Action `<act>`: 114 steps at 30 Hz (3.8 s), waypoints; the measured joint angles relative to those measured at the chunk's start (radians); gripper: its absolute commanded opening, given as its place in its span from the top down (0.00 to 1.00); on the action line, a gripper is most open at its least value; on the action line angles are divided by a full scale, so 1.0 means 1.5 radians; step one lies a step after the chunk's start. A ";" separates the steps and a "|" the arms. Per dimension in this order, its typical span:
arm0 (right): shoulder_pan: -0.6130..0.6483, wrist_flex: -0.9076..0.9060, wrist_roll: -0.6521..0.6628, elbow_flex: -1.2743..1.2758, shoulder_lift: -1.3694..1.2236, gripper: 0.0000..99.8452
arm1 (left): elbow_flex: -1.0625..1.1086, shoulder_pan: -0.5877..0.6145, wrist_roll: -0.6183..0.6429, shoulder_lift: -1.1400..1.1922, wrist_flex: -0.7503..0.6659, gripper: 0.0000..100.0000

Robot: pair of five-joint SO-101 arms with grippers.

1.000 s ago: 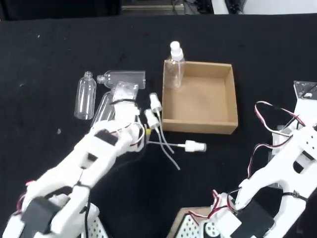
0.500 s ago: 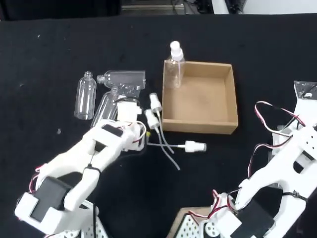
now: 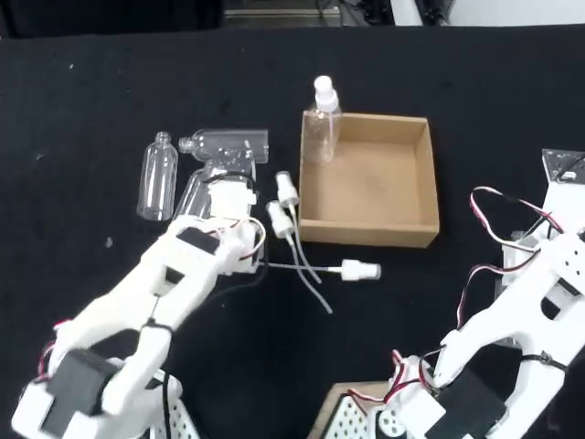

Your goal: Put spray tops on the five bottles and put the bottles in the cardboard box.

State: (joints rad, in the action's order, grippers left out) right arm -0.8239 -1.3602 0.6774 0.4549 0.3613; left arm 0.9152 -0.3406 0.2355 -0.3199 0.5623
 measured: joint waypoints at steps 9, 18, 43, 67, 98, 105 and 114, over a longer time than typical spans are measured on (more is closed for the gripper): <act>0.000 0.000 0.000 0.000 0.000 0.99 | -0.053 0.089 -0.173 -0.220 0.287 0.97; 0.006 -0.073 0.000 -0.016 0.000 0.99 | -0.074 0.399 -0.574 -0.305 0.503 0.97; 0.794 -0.165 -0.288 -0.116 0.231 0.99 | -0.129 0.848 -1.089 0.056 0.333 0.76; 0.937 0.259 -0.359 0.301 0.223 0.99 | -0.383 0.921 -0.641 0.091 0.636 0.69; 0.937 0.262 -0.359 0.317 0.223 0.99 | -0.227 0.878 0.428 0.101 0.486 0.69; 0.937 0.262 -0.359 0.317 0.223 0.99 | -0.174 0.884 0.461 0.101 0.398 0.69; 0.937 0.262 -0.359 0.317 0.223 0.99 | -0.091 0.884 0.464 0.101 0.260 0.69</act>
State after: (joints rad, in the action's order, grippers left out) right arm 0.5815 -0.9674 0.1389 0.9306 0.6958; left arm 0.7787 0.9851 0.9321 -0.1680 0.9521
